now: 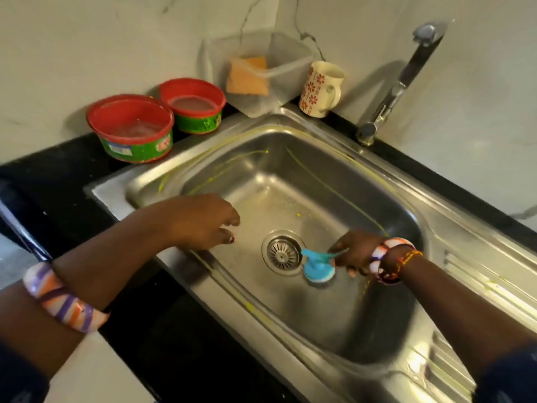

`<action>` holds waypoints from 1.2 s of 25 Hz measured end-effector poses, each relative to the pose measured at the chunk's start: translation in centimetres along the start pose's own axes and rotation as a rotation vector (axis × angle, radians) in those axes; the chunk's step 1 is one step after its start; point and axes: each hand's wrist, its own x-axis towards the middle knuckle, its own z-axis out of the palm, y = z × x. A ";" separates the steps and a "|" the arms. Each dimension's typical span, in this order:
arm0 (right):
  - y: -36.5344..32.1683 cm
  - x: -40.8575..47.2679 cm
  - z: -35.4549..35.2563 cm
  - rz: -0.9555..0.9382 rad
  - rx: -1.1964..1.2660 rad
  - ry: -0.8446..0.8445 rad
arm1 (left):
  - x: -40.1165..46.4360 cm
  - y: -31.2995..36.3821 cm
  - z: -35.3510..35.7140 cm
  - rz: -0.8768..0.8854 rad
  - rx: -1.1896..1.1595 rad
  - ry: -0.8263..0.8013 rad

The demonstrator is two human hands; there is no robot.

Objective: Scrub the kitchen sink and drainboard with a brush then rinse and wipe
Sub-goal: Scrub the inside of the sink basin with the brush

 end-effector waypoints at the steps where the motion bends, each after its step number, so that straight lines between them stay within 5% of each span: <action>1: -1.2 0.0 -1.9 -0.038 0.100 0.077 | 0.0 -1.3 -1.0 -0.037 -0.005 0.047; 5: -7.6 0.3 -10.4 -0.370 0.350 0.488 | 1.0 -6.0 -5.7 -0.216 0.045 0.271; 9: -15.5 4.8 -16.6 -0.448 0.566 0.821 | 2.3 -8.3 -8.5 -0.328 0.149 0.345; 17: -21.2 12.3 -16.0 -0.294 0.284 0.677 | 2.8 -9.0 -7.5 -0.277 0.332 0.355; 27: -21.2 12.5 -15.9 -0.377 0.301 0.726 | 3.1 -9.6 -7.2 -0.242 0.329 0.376; 30: -20.7 11.3 -15.4 -0.419 0.487 0.756 | 2.9 -9.4 -6.5 -0.285 0.262 0.358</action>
